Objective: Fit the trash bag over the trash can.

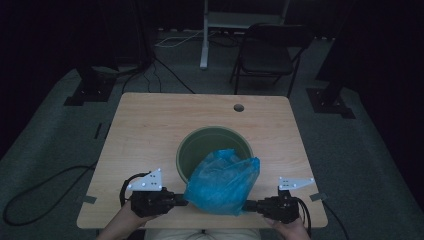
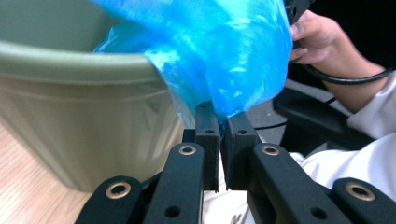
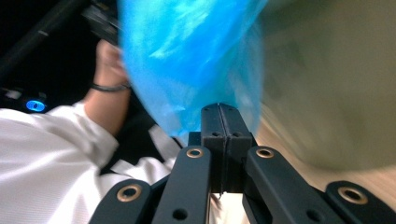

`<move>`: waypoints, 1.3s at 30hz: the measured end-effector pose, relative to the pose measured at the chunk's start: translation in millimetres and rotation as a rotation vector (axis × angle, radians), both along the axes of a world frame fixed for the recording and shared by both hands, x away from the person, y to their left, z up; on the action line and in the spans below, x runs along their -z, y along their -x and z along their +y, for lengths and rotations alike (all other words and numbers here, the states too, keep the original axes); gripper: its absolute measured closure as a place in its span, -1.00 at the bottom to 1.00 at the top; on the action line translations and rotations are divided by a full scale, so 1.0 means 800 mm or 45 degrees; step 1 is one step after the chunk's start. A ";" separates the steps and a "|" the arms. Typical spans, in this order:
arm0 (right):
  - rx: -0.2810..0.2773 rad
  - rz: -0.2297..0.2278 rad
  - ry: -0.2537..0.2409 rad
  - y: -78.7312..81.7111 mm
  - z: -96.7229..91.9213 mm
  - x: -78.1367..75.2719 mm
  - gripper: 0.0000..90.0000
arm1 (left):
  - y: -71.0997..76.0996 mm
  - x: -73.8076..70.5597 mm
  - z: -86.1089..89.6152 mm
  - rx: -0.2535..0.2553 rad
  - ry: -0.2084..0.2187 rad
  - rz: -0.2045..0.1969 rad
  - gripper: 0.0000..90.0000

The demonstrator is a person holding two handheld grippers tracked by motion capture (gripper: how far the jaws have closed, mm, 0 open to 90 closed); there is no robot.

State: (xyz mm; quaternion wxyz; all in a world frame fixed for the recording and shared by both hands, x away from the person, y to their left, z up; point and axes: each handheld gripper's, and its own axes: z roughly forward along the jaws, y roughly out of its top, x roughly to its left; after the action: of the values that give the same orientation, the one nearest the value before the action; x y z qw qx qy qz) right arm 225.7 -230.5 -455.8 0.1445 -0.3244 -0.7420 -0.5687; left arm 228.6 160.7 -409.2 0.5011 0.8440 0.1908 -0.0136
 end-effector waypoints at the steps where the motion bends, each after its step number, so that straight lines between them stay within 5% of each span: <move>1: 0.009 0.013 0.009 -0.001 0.001 0.006 1.00 | -0.001 0.003 0.000 -0.002 -0.004 0.003 0.93; 8: 0.062 0.094 0.038 -0.003 -0.002 0.035 0.98 | -0.005 0.016 0.000 -0.020 -0.021 0.029 0.93; 11: 0.135 0.084 0.053 -0.004 -0.015 0.037 0.90 | -0.006 0.017 0.002 -0.027 -0.012 0.032 0.93; 15: 0.283 0.032 0.050 -0.005 -0.043 0.016 0.68 | -0.005 0.015 0.004 -0.022 0.007 0.035 0.92; 20: 0.372 -0.131 -0.027 0.000 -0.065 -0.039 0.51 | -0.003 0.013 0.003 -0.010 0.022 0.021 0.89; 21: 0.372 -0.131 -0.027 0.000 -0.065 -0.039 0.51 | -0.003 0.013 0.003 -0.010 0.022 0.021 0.89; 22: 0.363 -0.200 -0.080 0.002 -0.064 -0.062 0.49 | -0.003 0.014 0.002 -0.012 0.017 0.026 0.89; 29: 0.217 -0.263 -0.125 0.006 -0.034 -0.087 0.34 | -0.004 0.012 0.002 -0.014 0.022 0.018 0.89; 35: 0.163 -0.247 -0.039 -0.013 0.003 -0.098 0.10 | -0.003 0.005 0.004 -0.019 0.067 0.012 0.79; 38: 0.129 -0.227 0.003 -0.022 0.017 -0.094 0.12 | -0.002 0.000 0.005 -0.019 0.078 0.004 0.80; 39: 0.100 -0.219 0.024 -0.028 0.026 -0.091 0.32 | -0.002 -0.005 0.003 -0.011 0.082 -0.002 0.81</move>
State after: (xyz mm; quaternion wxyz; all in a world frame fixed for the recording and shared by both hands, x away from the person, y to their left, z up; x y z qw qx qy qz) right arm 247.8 -209.7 -382.7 0.0548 -0.3046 -0.7436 -0.5926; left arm 230.5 163.4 -405.4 0.5282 0.8266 0.1936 -0.0168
